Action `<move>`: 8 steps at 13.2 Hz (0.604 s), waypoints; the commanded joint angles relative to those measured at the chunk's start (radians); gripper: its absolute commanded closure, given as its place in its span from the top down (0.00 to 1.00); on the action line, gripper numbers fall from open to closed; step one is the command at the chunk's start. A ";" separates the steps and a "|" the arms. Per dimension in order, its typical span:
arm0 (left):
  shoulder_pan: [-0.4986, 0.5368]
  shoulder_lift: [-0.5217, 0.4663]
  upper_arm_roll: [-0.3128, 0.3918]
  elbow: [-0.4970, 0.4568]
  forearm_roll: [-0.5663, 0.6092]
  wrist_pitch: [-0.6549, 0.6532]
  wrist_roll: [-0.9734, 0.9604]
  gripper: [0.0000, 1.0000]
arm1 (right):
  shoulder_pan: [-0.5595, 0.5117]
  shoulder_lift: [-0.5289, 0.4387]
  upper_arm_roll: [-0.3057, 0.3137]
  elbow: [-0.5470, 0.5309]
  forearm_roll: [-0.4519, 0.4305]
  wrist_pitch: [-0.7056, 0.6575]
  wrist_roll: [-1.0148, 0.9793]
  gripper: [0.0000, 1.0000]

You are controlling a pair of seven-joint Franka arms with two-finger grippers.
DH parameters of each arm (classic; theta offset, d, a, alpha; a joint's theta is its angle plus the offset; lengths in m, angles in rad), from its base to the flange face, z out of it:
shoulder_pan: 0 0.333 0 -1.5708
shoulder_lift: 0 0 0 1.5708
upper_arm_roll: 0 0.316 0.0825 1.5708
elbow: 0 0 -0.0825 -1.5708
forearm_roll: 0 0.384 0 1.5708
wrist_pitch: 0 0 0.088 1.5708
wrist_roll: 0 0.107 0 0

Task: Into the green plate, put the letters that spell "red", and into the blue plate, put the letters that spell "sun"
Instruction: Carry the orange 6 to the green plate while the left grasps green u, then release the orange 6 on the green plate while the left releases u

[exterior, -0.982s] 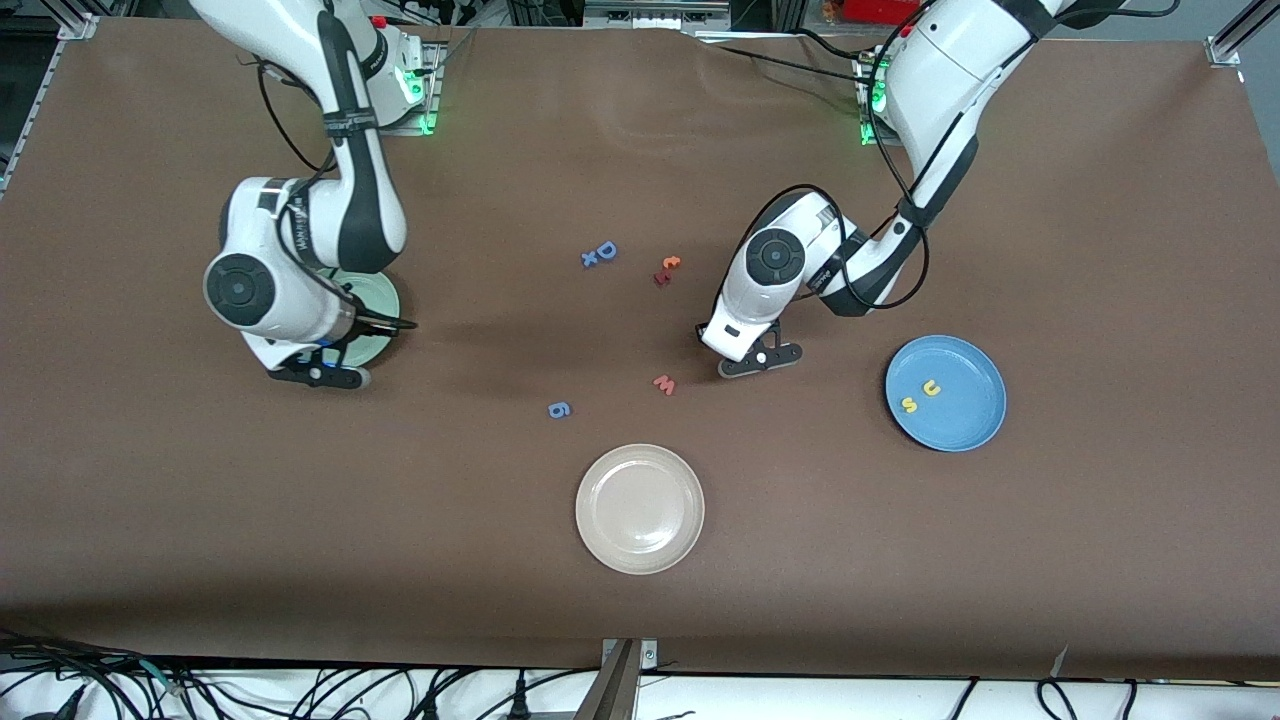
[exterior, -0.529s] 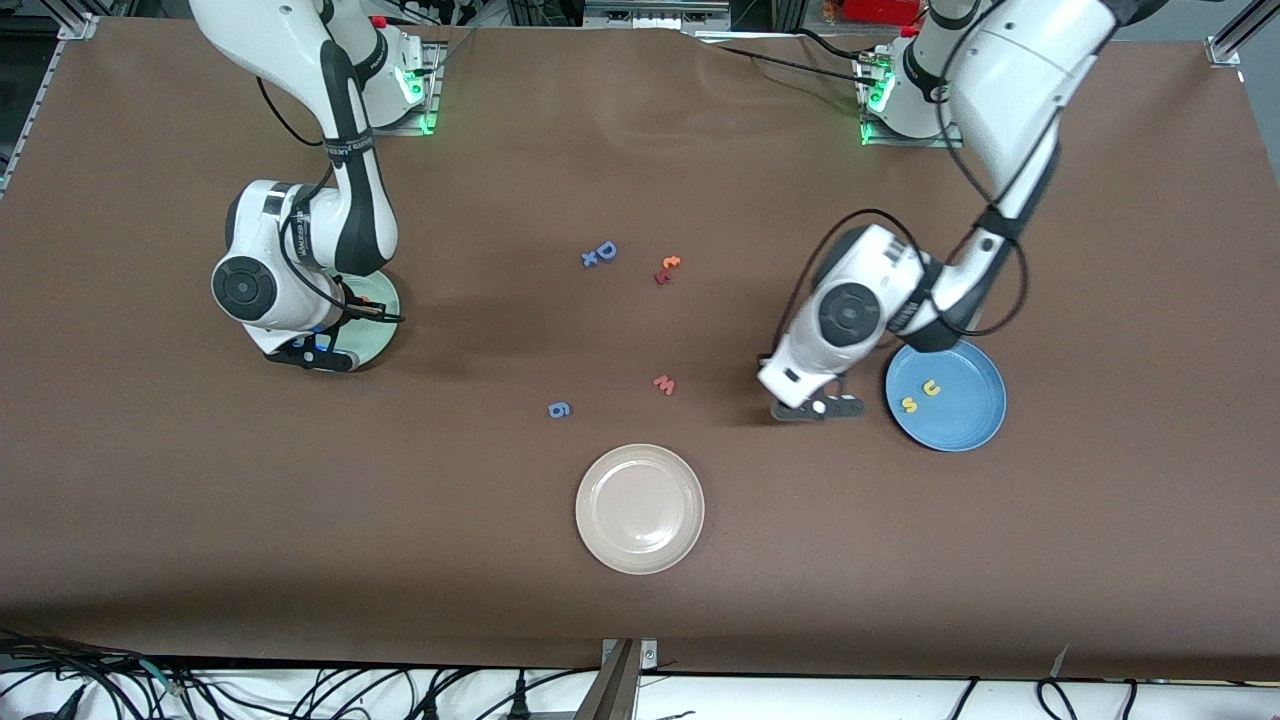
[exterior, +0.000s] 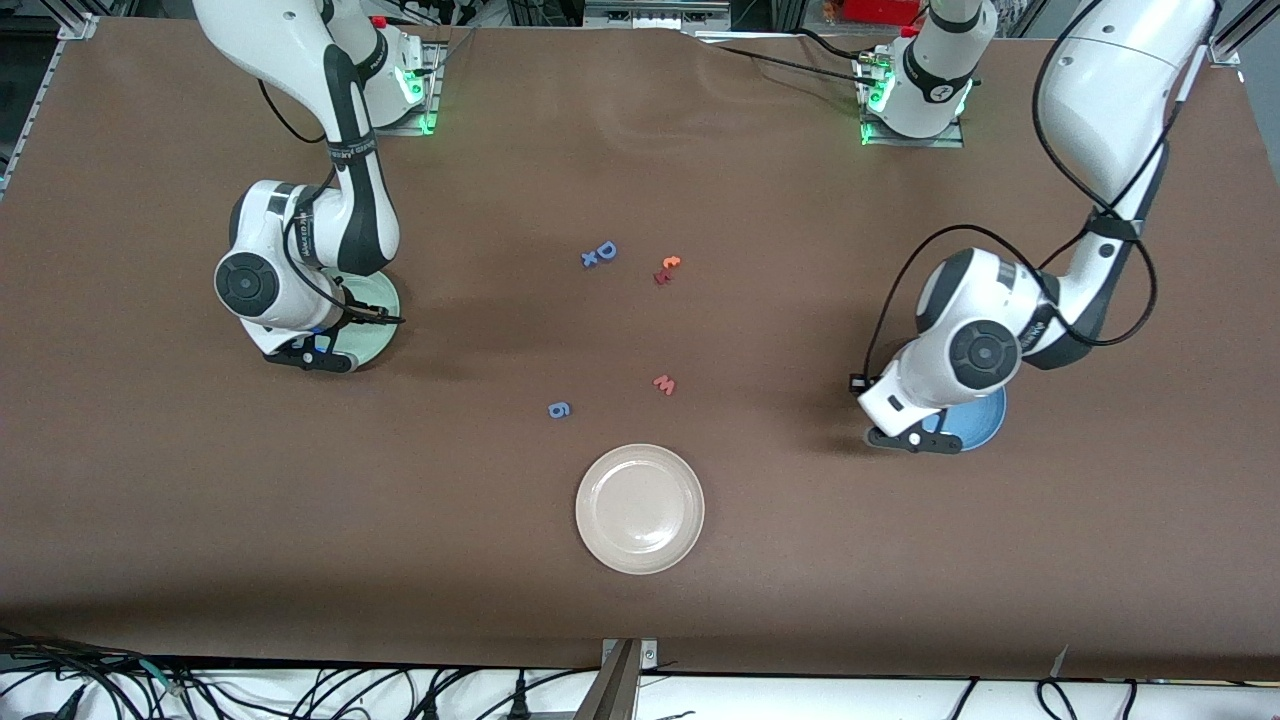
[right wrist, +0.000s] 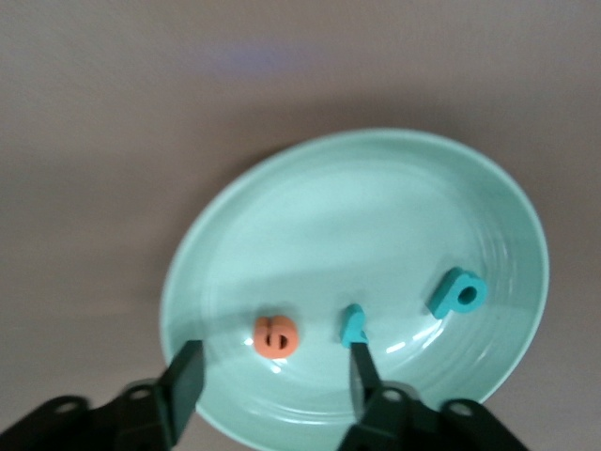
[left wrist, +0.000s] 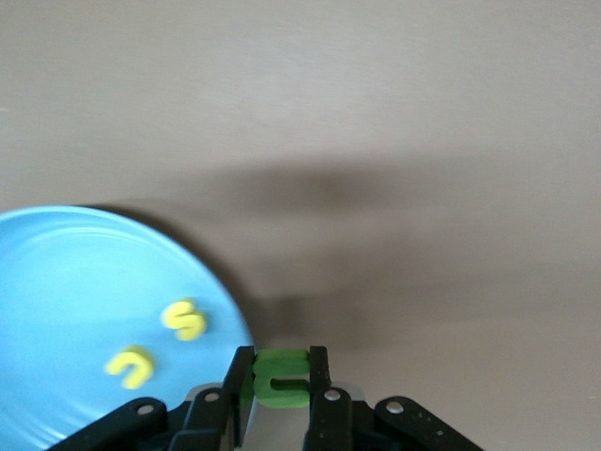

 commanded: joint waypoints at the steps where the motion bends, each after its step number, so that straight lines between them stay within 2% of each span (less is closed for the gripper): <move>1: 0.062 -0.033 -0.013 -0.013 0.030 -0.052 0.057 0.15 | 0.003 -0.023 -0.085 0.188 0.018 -0.226 -0.023 0.99; 2: 0.071 -0.033 -0.013 -0.015 0.030 -0.057 0.073 0.18 | 0.000 -0.020 -0.114 0.271 0.018 -0.309 -0.024 0.99; 5: 0.088 -0.050 -0.014 -0.019 0.027 -0.104 0.062 0.34 | -0.004 -0.020 -0.165 0.445 0.017 -0.458 -0.026 0.99; 6: 0.093 -0.062 -0.014 -0.021 0.027 -0.121 0.062 0.34 | -0.007 -0.020 -0.180 0.506 0.017 -0.524 -0.024 0.99; 7: 0.097 -0.065 -0.014 -0.021 0.026 -0.126 0.065 0.39 | -0.015 -0.020 -0.190 0.561 0.018 -0.585 -0.023 0.99; 8: 0.108 -0.064 -0.014 -0.021 0.024 -0.126 0.073 0.64 | -0.027 -0.019 -0.190 0.612 0.018 -0.643 -0.020 0.99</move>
